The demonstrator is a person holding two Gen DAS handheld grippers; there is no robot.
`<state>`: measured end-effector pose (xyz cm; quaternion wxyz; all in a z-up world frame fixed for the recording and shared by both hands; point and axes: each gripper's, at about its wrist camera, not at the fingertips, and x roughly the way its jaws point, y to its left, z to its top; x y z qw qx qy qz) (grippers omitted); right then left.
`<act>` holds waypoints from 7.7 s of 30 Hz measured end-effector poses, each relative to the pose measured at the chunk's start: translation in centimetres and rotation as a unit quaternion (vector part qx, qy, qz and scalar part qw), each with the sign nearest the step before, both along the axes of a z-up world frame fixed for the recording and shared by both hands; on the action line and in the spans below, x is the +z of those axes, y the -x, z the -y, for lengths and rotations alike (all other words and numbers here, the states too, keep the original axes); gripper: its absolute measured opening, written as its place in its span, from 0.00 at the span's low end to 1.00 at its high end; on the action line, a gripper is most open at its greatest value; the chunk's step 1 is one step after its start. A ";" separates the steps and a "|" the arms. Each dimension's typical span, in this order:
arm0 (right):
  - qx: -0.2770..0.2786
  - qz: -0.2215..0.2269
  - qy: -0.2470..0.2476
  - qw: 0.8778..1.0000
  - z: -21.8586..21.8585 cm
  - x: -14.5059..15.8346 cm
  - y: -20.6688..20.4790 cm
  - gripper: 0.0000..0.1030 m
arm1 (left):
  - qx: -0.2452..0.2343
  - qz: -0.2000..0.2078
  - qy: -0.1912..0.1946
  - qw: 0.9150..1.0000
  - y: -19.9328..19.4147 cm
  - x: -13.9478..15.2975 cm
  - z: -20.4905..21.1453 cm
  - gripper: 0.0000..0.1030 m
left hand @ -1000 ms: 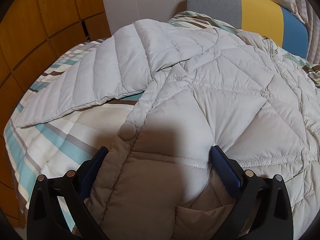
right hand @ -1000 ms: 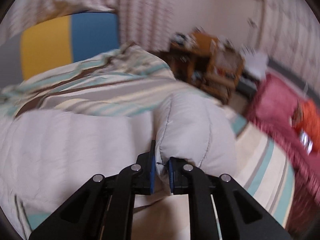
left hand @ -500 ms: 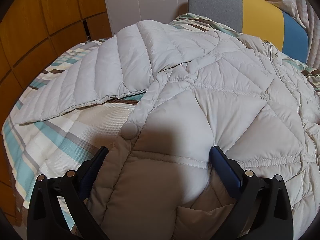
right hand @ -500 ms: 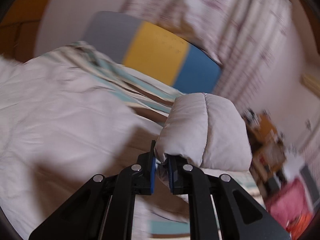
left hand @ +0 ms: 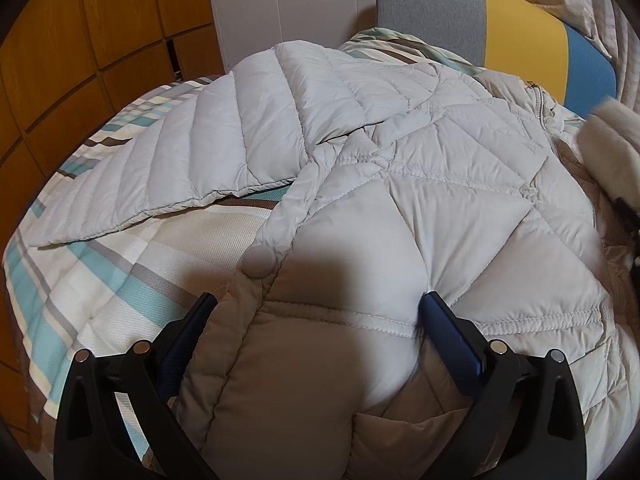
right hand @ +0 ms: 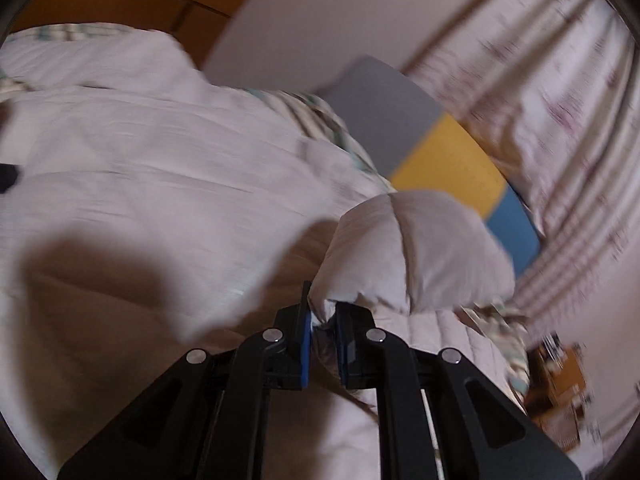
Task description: Fold large clothes
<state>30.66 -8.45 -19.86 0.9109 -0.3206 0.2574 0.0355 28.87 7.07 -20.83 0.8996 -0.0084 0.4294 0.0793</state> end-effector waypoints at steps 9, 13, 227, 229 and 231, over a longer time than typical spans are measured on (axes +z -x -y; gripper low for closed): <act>0.042 0.008 -0.034 0.998 0.0 -0.4 1.9 0.63 | -0.001 -0.003 -0.004 1.000 0.1 0.2 0.1 0.97; 0.031 0.063 -0.079 0.994 2.8 1.9 5.2 0.66 | -0.002 -0.035 -0.019 0.999 -0.2 1.6 1.2 0.97; -0.133 -0.044 -0.280 0.950 9.1 7.3 -5.0 0.67 | -0.013 0.084 -0.007 0.996 -3.3 2.3 4.9 0.92; -0.128 -0.079 -0.289 0.946 7.9 6.4 -7.2 0.58 | -0.008 0.085 0.005 0.996 -3.2 2.2 4.5 0.92; -0.135 -0.113 -0.286 0.942 7.5 5.0 -8.5 0.42 | -0.003 0.088 0.017 0.996 -3.1 2.2 4.0 0.92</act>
